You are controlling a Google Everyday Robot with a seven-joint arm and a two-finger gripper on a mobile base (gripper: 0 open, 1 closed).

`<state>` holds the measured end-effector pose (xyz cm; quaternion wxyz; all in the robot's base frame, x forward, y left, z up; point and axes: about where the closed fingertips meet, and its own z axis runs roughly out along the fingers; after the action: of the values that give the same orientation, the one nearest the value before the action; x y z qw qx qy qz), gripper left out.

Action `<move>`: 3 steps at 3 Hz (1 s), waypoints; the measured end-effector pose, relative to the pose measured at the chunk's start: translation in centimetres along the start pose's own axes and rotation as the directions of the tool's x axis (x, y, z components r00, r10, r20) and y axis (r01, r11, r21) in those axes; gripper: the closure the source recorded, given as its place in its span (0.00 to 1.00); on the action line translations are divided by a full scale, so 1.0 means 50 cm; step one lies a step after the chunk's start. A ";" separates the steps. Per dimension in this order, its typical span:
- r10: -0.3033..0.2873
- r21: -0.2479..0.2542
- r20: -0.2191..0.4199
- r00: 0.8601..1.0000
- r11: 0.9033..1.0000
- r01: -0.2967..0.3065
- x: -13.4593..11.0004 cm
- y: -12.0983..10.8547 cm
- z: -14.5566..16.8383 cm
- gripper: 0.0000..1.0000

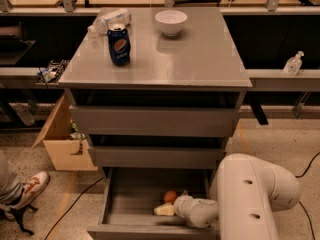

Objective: Pick orange from bottom drawer and place on counter

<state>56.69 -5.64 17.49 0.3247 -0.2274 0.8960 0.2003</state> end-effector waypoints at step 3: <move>0.027 -0.037 -0.029 0.999 0.999 -0.028 0.029 0.020 0.087 0.38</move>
Offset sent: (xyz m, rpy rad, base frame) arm 0.0112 0.0221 -0.0501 0.0202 0.0624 0.0102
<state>57.27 -3.01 13.64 0.3048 -0.2237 0.8996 0.2184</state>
